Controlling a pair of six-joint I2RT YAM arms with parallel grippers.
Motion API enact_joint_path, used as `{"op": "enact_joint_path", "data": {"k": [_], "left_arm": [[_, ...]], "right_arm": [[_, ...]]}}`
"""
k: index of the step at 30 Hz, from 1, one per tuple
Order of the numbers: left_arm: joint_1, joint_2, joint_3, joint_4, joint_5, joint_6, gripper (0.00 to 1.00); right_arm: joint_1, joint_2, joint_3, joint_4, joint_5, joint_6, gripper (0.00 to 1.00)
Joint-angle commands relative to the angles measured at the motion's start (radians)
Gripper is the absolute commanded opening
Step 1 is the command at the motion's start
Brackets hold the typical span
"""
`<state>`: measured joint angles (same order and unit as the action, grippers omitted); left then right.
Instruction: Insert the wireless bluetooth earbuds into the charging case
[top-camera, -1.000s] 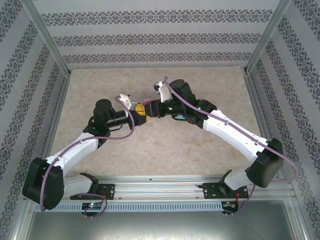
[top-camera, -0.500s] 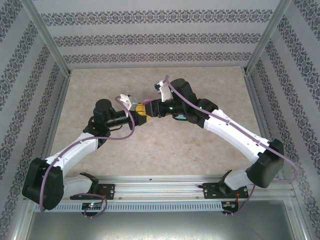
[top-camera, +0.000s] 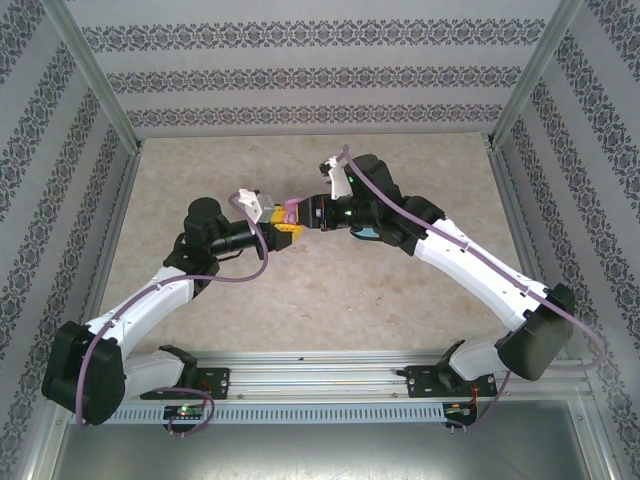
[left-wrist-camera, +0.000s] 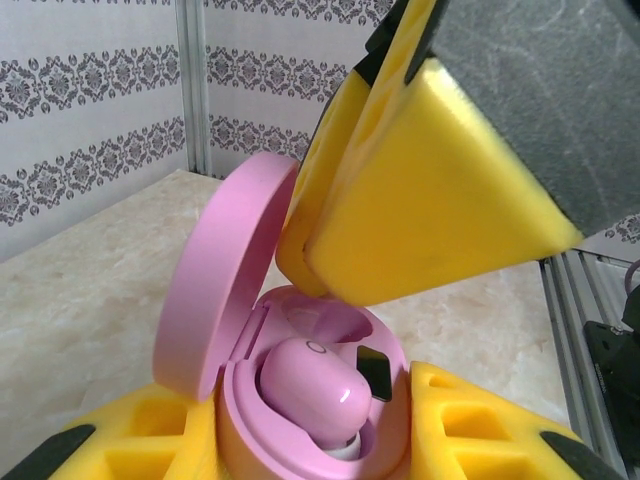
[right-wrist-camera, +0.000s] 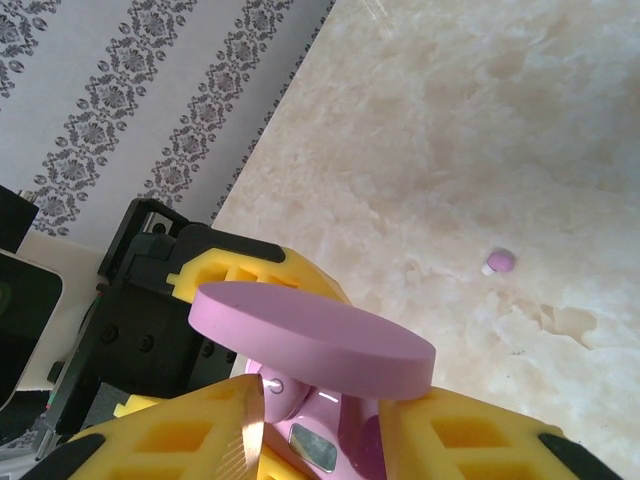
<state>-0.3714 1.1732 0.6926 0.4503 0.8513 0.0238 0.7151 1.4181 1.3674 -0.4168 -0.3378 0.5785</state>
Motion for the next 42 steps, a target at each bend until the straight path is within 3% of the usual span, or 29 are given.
{"op": "enact_joint_path", "data": {"k": [1,7,13,19,30,42], "left_arm": [[-0.020,-0.022,0.021,-0.025,0.030,0.042,0.26],[-0.006,-0.034,-0.014,-0.033,-0.038,0.036,0.26],[0.050,-0.083,-0.057,-0.084,-0.091,-0.028,0.25],[0.081,-0.187,-0.109,-0.203,-0.148,-0.024,0.25],[0.121,-0.312,-0.151,-0.319,-0.165,-0.020,0.25],[0.144,-0.315,-0.153,-0.331,-0.153,-0.013,0.25]], "right_arm": [[-0.019,-0.019,0.024,0.018,0.033,0.015,0.35],[-0.052,-0.035,0.029,-0.023,0.038,0.043,0.33],[-0.173,-0.015,-0.088,0.022,-0.026,0.198,0.33],[-0.182,0.151,-0.095,0.073,-0.059,0.183,0.32],[-0.053,0.698,0.251,0.091,-0.165,0.140,0.32],[-0.024,0.892,0.462,-0.081,-0.020,0.118,0.37]]}}
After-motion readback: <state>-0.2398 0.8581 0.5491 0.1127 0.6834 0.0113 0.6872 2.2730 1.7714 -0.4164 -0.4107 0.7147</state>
